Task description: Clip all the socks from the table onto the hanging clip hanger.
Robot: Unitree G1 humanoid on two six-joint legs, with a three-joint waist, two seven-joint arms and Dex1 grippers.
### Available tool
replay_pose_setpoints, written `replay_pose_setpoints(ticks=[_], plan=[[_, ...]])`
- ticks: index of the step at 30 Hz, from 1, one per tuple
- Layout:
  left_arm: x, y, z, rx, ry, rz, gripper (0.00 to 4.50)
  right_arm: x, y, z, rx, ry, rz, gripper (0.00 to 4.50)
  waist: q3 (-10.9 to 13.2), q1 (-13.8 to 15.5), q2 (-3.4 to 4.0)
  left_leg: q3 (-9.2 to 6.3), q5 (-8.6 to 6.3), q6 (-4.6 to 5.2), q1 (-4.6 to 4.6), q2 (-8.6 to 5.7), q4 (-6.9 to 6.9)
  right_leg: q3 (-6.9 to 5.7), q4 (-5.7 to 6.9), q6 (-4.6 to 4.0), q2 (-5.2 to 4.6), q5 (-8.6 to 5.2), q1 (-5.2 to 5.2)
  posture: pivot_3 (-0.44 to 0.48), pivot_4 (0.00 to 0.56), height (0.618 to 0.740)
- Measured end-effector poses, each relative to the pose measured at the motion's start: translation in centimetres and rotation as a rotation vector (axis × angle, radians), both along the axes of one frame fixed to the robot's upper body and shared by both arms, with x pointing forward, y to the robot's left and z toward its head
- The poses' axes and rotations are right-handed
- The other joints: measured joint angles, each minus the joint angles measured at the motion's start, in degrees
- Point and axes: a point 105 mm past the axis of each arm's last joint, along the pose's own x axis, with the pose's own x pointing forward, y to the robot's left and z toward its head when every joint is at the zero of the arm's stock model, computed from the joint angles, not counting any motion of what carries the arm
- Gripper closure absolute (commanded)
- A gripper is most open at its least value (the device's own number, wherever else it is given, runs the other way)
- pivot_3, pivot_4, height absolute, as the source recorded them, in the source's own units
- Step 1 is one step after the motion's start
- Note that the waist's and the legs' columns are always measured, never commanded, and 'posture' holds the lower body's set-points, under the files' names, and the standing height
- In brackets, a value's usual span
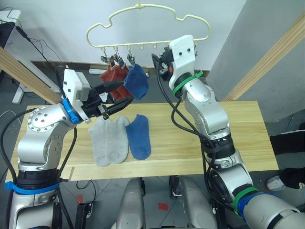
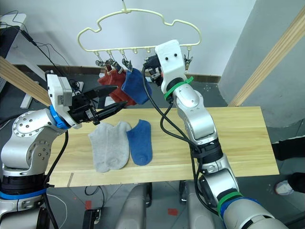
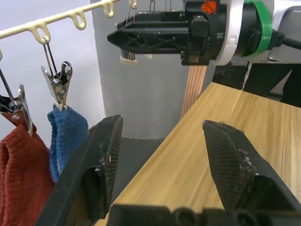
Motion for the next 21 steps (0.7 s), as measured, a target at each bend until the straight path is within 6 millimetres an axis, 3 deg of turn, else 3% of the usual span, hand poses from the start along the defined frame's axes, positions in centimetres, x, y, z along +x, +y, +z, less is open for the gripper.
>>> replay_pose_setpoints(ticks=[12,18,21], plan=[[0.03,0.0,-0.17,-0.004,0.005,0.003,1.55,0.22,0.16,-0.19,0.019,0.01,0.005,2.26,0.0,0.0,0.0,-0.01,0.0,0.0,0.0,0.0,0.0,0.0,0.0,-0.01,0.0,0.01,0.0,0.01,0.372,0.74],[0.18,-0.26,-0.62,0.003,0.015,0.007,1.55,0.17,0.22,-0.01,0.029,0.007,0.007,4.16,0.0,0.0,0.0,0.0,-0.02,0.04,0.0,0.01,0.0,0.0,0.0,0.0,0.0,0.0,0.0,0.008,0.374,0.74],[0.3,-0.09,-0.91,-0.001,0.021,0.027,1.55,0.23,0.01,0.06,0.041,0.009,0.005,4.43,0.0,0.0,0.0,-0.01,-0.05,0.09,0.0,0.02,0.0,0.0,0.0,0.0,0.0,0.0,0.0,0.007,0.375,0.74]])
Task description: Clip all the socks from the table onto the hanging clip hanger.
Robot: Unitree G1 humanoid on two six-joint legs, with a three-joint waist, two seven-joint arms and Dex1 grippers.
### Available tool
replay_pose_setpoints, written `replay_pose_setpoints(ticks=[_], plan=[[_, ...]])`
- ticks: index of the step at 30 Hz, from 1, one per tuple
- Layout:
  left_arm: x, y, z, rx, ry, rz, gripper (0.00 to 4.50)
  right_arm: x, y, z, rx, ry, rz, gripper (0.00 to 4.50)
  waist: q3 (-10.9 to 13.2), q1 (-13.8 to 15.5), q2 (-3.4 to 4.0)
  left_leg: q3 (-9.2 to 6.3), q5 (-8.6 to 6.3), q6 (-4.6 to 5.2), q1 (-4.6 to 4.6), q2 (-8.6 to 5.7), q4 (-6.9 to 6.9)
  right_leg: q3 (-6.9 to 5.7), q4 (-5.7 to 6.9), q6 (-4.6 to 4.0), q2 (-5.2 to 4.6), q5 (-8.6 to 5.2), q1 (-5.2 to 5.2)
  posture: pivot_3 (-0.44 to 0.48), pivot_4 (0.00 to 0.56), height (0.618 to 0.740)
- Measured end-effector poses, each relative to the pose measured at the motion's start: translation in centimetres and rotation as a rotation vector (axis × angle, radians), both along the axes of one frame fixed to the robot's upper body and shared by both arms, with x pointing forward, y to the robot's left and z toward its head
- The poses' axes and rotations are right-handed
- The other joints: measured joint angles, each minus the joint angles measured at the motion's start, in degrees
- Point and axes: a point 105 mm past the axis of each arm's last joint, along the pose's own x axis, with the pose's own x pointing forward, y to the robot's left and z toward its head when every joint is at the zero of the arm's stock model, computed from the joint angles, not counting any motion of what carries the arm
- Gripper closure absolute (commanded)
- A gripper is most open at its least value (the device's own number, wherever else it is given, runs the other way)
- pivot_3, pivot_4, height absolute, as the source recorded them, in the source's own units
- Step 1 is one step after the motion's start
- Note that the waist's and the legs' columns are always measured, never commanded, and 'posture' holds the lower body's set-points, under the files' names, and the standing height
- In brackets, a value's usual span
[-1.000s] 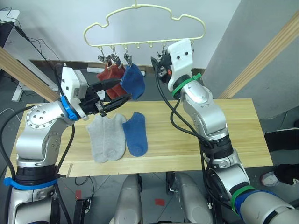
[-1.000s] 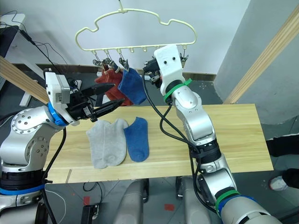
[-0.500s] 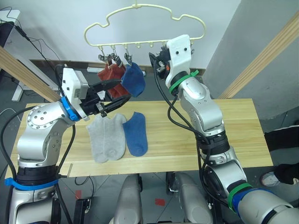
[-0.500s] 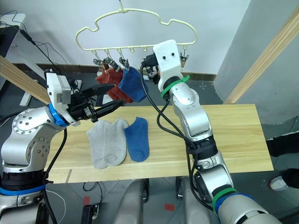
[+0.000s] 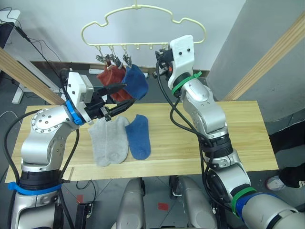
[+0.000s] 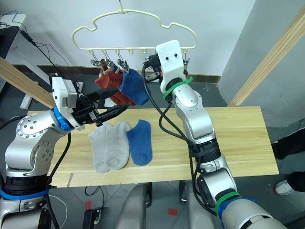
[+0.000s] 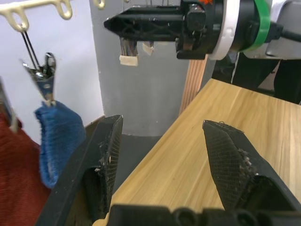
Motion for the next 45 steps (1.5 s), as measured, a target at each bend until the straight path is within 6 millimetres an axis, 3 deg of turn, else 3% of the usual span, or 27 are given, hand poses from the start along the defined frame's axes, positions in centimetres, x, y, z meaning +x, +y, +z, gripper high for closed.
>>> replay_pose_setpoints(ticks=[5,9,15,21,25,32,39,45], plan=[[0.3,0.5,-1.1,-0.021,0.036,0.073,1.55,0.1,-0.2,0.1,0.009,0.002,-0.002,4.43,0.0,0.0,0.0,0.0,-0.01,0.01,0.0,0.02,0.0,0.01,0.0,0.0,0.0,0.0,-0.01,0.001,0.376,0.74],[-0.1,0.1,-4.5,-0.077,0.182,0.174,1.55,0.1,-0.2,0.1,0.012,0.002,0.001,4.43,0.0,-0.1,0.01,0.03,0.0,0.0,0.0,0.03,-0.01,0.06,-0.01,-0.03,-0.05,0.02,0.0,-0.006,0.376,0.74],[1.0,-1.2,-10.0,-0.123,0.34,0.401,0.01,0.1,-0.3,0.1,0.009,0.001,0.001,4.43,0.0,0.1,0.01,-0.05,-0.05,0.13,0.0,0.02,0.02,-0.01,0.03,0.02,-0.05,0.0,0.01,-0.02,0.379,0.74],[2.4,-2.4,-14.9,-0.09,0.481,0.51,0.0,0.1,-0.3,0.1,0.003,0.0,0.002,4.43,0.0,-0.1,0.0,0.01,-0.04,0.17,0.0,0.01,0.02,0.02,0.03,0.0,-0.05,0.01,0.0,-0.037,0.384,0.74],[4.2,-2.5,-15.1,-0.083,0.476,0.559,0.0,0.1,-0.3,0.0,0.001,0.002,0.003,4.43,0.0,-0.1,0.0,0.0,-0.04,0.17,0.0,-0.01,0.02,-0.01,0.03,0.0,-0.01,0.02,0.01,-0.052,0.385,0.74],[5.4,-3.2,-15.7,-0.068,0.49,0.594,0.0,0.1,-0.2,0.0,0.0,0.004,0.004,4.43,0.0,-0.3,0.0,0.05,-0.04,0.17,0.0,0.0,0.0,0.03,0.01,-0.03,-0.05,0.04,0.0,-0.061,0.385,0.74],[5.1,-2.9,-16.1,-0.022,0.492,0.601,1.52,0.1,-0.3,0.0,0.002,0.004,0.003,4.43,0.0,-0.3,0.0,0.04,-0.04,0.17,0.01,0.01,0.01,0.03,0.03,-0.01,-0.06,0.02,0.01,-0.059,0.386,0.74],[5.1,-3.1,-16.0,-0.021,0.489,0.598,2.31,0.1,-0.3,0.0,0.001,0.004,0.003,4.43,0.0,-0.3,0.0,0.05,-0.04,0.17,0.01,0.01,0.01,0.04,0.02,0.0,-0.06,0.02,0.01,-0.059,0.386,0.74]])
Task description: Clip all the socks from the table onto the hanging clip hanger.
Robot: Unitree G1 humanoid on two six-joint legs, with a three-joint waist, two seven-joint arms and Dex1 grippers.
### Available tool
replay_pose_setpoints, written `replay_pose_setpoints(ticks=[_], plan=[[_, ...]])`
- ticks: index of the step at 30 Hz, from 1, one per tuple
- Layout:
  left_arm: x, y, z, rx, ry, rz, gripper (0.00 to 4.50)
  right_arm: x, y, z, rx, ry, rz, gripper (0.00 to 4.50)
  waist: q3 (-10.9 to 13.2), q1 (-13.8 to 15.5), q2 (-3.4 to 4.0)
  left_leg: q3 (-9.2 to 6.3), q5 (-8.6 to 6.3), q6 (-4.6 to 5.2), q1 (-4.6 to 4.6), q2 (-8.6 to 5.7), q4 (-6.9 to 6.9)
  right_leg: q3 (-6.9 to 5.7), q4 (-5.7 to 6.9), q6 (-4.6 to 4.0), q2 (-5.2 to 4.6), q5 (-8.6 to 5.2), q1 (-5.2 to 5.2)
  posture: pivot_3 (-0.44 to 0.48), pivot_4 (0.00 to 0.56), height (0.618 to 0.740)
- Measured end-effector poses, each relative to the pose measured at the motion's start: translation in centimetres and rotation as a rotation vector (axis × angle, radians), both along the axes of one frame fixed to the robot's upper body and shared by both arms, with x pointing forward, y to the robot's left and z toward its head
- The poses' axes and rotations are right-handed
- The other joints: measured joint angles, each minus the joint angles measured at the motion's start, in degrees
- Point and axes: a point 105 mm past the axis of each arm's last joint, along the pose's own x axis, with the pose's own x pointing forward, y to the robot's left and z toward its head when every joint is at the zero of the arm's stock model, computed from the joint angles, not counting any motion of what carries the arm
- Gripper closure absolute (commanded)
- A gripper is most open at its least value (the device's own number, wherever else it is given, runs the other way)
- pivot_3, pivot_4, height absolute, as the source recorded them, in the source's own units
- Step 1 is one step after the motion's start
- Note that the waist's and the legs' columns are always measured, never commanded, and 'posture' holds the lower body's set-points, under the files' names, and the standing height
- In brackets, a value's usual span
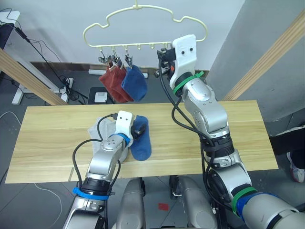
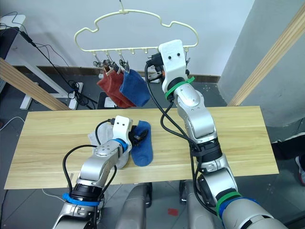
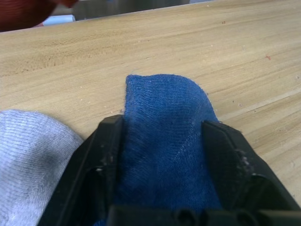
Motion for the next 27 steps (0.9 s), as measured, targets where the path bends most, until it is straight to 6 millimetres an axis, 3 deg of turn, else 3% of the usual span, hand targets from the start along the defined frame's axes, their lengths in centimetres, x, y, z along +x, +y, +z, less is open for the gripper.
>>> replay_pose_setpoints(ticks=[4,10,16,18,23,27], plan=[[-0.1,-0.3,0.0,-0.009,0.0,-0.016,2.88,0.0,0.0,0.0,-0.001,0.001,-0.001,4.43,0.0,0.0,0.0,0.0,0.0,0.0,0.0,0.0,0.0,-0.01,0.0,0.0,0.0,0.0,0.0,-0.063,0.385,0.74],[-0.3,-0.4,-0.2,-0.017,-0.002,-0.031,4.35,0.0,-0.2,0.0,-0.004,0.0,-0.005,4.43,0.0,0.0,0.0,0.0,0.0,0.0,-0.01,0.0,-0.02,-0.01,-0.02,0.0,0.0,0.0,-0.01,-0.065,0.386,0.74],[-0.2,-1.2,0.6,-0.051,-0.049,-0.049,4.5,-0.2,-0.2,0.2,-0.003,-0.007,-0.004,4.43,0.0,0.0,0.0,0.0,0.0,0.0,-0.01,0.0,-0.01,-0.01,-0.03,0.01,0.0,0.0,-0.01,-0.073,0.384,0.74],[0.0,-1.8,2.4,-0.069,-0.153,-0.078,4.5,-0.1,-0.3,0.2,-0.006,-0.002,-0.006,4.43,0.0,0.0,0.0,0.0,0.0,0.0,-0.03,0.01,-0.02,-0.02,-0.04,0.0,0.0,0.0,-0.02,-0.073,0.384,0.74],[0.2,-4.4,10.5,-0.064,-0.568,-0.198,4.5,-0.3,-0.4,0.3,-0.006,0.0,-0.004,4.43,0.0,0.0,0.0,0.03,0.0,0.01,-0.04,-0.02,-0.01,0.01,-0.05,0.01,-0.01,0.0,0.0,-0.088,0.387,0.74],[-0.1,-5.5,12.9,-0.019,-0.738,-0.236,4.5,-0.5,-0.4,0.5,-0.005,-0.002,-0.002,4.43,0.0,-0.2,0.0,0.09,-0.03,0.05,-0.04,-0.03,-0.03,0.04,-0.09,-0.01,-0.02,0.01,-0.02,-0.095,0.383,0.74]])
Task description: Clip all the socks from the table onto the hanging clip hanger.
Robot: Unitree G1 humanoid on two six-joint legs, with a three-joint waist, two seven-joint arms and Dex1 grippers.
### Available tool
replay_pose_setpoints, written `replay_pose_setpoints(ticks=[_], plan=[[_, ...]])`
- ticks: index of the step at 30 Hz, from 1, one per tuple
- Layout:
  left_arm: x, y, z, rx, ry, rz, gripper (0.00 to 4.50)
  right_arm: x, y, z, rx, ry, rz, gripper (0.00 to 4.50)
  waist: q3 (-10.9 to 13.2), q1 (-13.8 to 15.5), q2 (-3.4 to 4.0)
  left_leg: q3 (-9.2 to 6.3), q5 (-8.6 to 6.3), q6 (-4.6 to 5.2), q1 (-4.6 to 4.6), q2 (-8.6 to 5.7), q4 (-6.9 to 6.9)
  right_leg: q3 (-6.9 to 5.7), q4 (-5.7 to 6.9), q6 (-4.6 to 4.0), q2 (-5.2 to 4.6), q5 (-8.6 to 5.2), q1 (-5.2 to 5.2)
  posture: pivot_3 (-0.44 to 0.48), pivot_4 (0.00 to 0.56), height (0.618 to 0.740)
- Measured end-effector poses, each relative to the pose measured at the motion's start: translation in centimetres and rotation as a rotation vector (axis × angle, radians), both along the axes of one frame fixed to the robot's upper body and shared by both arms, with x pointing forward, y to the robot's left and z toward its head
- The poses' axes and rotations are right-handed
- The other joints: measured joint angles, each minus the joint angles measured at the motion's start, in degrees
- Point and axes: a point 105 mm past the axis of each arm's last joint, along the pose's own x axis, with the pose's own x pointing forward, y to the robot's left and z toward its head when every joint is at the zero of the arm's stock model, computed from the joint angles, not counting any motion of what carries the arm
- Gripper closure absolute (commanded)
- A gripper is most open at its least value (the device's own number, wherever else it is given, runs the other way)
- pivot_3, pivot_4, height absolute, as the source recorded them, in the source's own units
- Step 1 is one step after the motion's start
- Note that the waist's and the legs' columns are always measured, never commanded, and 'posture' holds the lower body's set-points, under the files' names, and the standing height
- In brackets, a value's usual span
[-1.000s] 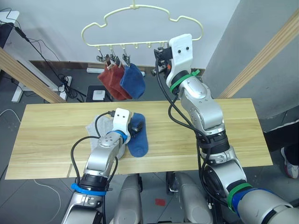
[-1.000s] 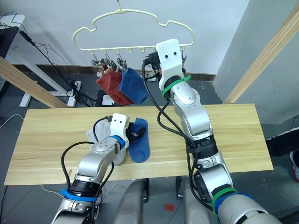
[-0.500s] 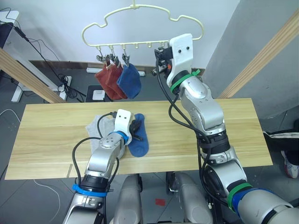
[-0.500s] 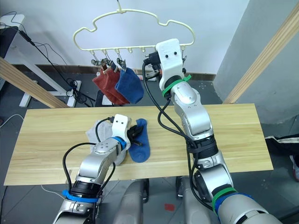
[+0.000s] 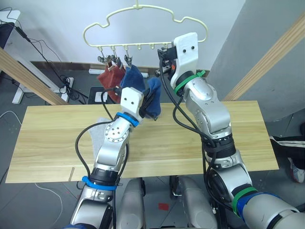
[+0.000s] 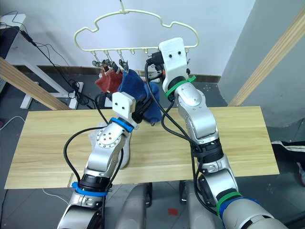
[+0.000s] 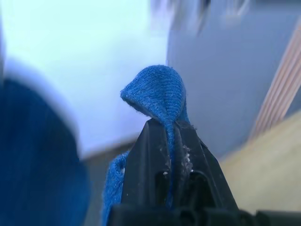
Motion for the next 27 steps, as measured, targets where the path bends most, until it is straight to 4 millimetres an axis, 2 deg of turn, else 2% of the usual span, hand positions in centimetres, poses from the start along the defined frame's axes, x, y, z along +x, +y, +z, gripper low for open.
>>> replay_pose_setpoints(ticks=[6,17,22,27], plan=[[0.3,-0.7,0.5,0.071,-0.115,0.011,4.5,0.0,0.1,-0.1,0.001,0.011,0.002,4.43,0.0,-0.7,0.0,-0.04,0.0,0.0,0.0,0.01,-0.01,-0.07,0.02,0.01,0.0,0.0,0.0,-0.1,0.381,0.74],[1.6,-1.4,-0.8,0.15,-0.098,0.018,4.5,-0.3,0.5,-0.1,0.011,0.031,0.022,4.43,0.0,-1.3,0.0,-0.04,0.0,0.01,0.0,0.0,-0.01,-0.09,0.02,0.03,0.01,-0.01,0.0,-0.105,0.382,0.74],[1.9,-1.5,0.3,0.146,-0.128,0.017,4.5,-0.4,0.6,-0.1,0.011,0.035,0.026,4.43,0.0,-1.3,0.0,-0.04,0.0,0.01,-0.01,-0.01,-0.01,-0.08,0.02,0.03,0.01,0.0,0.0,-0.105,0.381,0.74],[2.1,-1.3,0.5,0.139,-0.134,0.022,4.5,-0.4,0.6,-0.2,0.01,0.038,0.026,4.43,0.0,-1.3,0.0,-0.06,0.0,0.01,-0.01,0.0,-0.01,-0.11,0.02,0.03,0.01,0.0,0.0,-0.105,0.381,0.74]])
